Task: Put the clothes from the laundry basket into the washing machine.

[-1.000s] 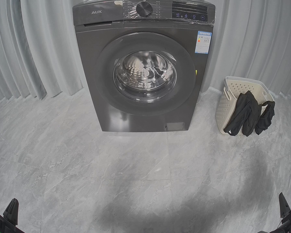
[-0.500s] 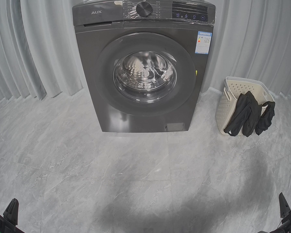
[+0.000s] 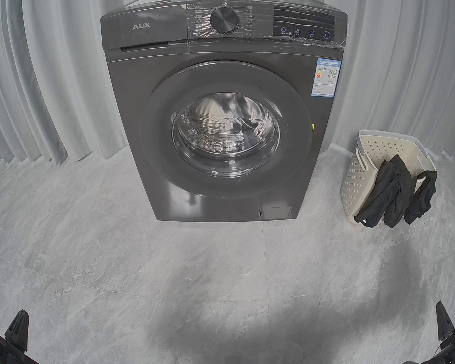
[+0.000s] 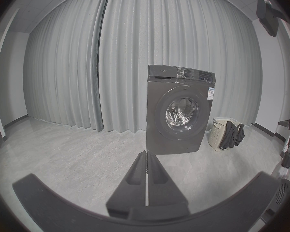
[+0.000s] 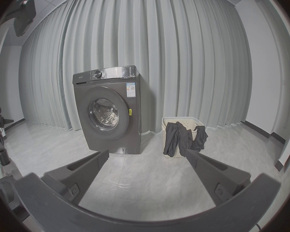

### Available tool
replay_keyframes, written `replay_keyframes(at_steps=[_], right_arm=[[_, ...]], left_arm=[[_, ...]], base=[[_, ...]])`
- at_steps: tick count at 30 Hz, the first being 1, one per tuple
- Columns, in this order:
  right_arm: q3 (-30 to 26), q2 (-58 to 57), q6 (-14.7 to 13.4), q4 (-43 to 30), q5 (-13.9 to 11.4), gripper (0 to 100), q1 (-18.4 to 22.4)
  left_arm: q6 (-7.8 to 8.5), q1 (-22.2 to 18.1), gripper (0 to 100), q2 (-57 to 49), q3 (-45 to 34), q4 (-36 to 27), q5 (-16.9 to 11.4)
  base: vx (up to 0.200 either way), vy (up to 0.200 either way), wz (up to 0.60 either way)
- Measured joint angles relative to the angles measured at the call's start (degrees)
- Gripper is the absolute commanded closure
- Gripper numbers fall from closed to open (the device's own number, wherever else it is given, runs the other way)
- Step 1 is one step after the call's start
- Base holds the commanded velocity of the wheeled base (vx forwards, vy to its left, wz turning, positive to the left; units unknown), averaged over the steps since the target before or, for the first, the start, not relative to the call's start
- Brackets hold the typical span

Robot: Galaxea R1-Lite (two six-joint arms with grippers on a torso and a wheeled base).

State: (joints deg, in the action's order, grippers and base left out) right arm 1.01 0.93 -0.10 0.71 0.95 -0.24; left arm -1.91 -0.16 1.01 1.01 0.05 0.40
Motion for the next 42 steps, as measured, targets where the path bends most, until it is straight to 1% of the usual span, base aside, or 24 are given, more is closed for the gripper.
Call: replay_keyframes(at_steps=[11,26,42], right_arm=[[0.00,0.00,0.00,-0.05,0.05,0,0.00],[0.00,0.00,0.00,-0.02,-0.02,0,0.00],[0.00,0.00,0.02,-0.02,-0.06,0,0.00]], left_arm=[[0.06,0.02,100,0.00,0.00,0.02,0.00],[0.26,0.00,100,0.02,0.00,0.02,0.02],[0.26,0.00,100,0.00,0.00,-0.05,0.11]], base=[[0.200,0.000,0.00],[0.000,0.000,0.00],[0.000,-0.200,0.00]])
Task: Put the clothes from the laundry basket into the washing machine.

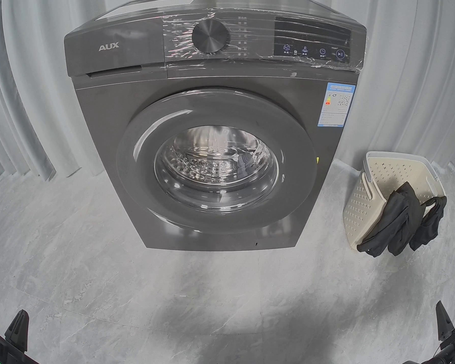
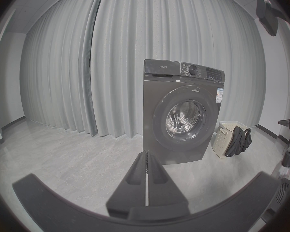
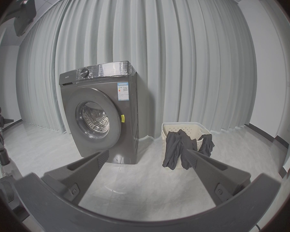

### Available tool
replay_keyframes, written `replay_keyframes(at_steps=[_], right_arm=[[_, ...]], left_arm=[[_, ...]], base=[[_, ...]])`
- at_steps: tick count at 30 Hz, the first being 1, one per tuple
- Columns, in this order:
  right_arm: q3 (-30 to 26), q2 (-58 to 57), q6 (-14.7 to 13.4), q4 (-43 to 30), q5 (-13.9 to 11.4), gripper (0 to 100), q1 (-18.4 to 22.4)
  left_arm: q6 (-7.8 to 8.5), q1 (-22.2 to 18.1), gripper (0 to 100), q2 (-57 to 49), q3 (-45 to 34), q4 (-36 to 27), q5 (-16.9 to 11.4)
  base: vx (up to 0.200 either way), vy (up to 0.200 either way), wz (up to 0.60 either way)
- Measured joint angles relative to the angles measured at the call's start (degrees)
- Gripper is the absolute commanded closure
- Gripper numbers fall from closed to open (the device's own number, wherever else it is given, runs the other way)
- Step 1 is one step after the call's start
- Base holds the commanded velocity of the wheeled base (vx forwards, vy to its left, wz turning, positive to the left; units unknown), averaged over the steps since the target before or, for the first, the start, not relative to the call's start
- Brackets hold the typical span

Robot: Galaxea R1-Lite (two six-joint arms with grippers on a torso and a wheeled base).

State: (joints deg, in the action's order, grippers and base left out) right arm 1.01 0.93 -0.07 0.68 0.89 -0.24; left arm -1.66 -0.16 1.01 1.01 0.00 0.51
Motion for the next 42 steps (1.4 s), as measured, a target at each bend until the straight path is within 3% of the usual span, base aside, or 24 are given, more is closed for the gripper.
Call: replay_keyframes(at_steps=[42], right_arm=[[0.00,0.00,-0.02,-0.02,0.00,0,0.00]], left_arm=[[0.10,0.02,100,0.02,0.00,0.05,0.00]], base=[[0.000,-0.200,0.00]])
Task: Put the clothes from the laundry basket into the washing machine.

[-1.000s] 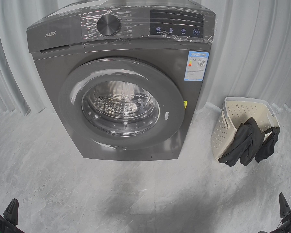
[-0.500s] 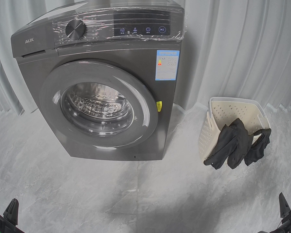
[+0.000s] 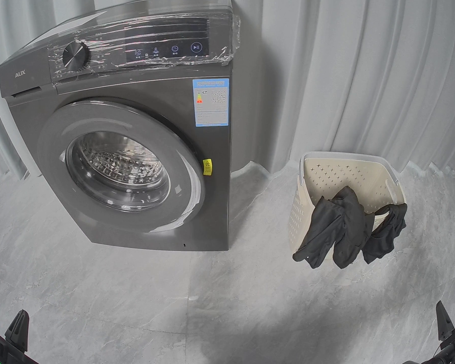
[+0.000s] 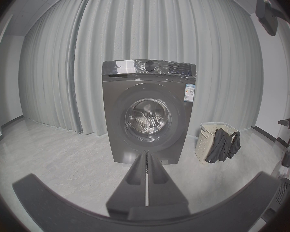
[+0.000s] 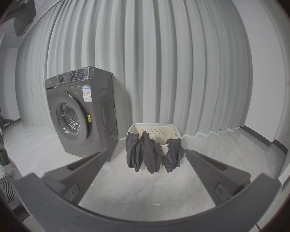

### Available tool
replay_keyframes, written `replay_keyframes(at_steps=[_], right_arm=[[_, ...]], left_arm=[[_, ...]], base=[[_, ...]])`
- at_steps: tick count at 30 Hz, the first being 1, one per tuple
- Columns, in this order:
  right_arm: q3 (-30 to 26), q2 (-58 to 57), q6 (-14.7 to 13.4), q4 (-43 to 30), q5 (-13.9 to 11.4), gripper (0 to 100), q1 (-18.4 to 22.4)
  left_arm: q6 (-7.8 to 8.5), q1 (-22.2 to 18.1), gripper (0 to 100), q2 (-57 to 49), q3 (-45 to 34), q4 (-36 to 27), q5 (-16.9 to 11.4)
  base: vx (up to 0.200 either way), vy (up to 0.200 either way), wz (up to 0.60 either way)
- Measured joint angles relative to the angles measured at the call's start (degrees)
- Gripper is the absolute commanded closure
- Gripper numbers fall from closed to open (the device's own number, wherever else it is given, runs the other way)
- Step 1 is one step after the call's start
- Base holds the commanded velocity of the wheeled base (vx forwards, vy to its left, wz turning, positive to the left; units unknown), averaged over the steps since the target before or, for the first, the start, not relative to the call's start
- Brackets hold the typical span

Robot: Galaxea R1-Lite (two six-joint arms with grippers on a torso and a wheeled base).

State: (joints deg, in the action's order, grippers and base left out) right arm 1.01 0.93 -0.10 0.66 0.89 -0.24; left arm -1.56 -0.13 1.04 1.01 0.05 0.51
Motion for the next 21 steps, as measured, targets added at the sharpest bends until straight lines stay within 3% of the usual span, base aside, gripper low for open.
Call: replay_keyframes(at_steps=[21], right_arm=[[-0.02,0.00,0.00,-0.01,0.00,0,0.00]], left_arm=[[0.04,-0.02,100,0.00,0.00,0.02,0.00]], base=[[0.000,-0.200,0.00]])
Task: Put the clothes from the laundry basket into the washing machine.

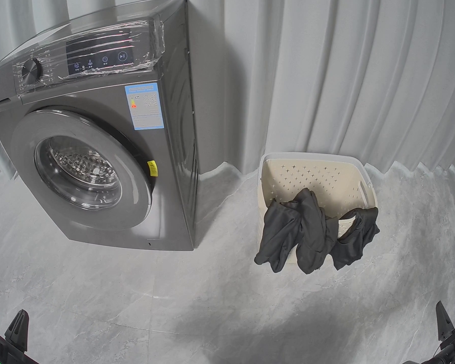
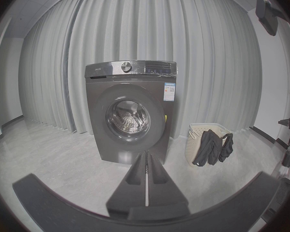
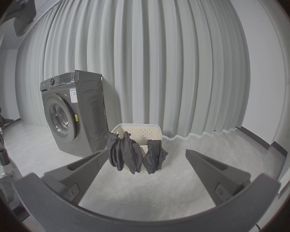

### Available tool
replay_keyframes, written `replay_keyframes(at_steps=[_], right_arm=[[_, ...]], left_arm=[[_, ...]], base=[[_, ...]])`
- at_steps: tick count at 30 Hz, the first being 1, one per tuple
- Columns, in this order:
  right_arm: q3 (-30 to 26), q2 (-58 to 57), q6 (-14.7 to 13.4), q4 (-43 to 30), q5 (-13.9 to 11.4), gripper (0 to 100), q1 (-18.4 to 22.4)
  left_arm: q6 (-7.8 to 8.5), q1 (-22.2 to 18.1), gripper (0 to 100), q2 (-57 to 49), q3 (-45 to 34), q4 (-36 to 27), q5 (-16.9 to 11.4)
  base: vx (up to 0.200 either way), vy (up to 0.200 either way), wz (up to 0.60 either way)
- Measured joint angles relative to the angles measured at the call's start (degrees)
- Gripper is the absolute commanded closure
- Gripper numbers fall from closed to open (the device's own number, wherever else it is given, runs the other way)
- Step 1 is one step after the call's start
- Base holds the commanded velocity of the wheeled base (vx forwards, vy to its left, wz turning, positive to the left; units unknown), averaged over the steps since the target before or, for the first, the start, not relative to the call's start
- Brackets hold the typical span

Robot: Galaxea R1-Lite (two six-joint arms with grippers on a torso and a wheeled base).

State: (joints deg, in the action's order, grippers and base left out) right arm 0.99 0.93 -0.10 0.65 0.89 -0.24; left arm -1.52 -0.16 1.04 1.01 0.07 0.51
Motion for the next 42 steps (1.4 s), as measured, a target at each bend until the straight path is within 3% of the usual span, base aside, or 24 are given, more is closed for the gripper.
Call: replay_keyframes(at_steps=[23,42], right_arm=[[0.02,0.00,0.02,0.01,0.00,0,0.00],[0.02,0.00,0.00,0.01,0.04,0,0.00]], left_arm=[[0.13,0.00,100,-0.02,0.00,0.00,0.00],[0.11,0.00,100,-0.02,0.00,0.00,-0.09]], base=[[0.000,-0.200,0.00],[0.000,0.000,0.00]])
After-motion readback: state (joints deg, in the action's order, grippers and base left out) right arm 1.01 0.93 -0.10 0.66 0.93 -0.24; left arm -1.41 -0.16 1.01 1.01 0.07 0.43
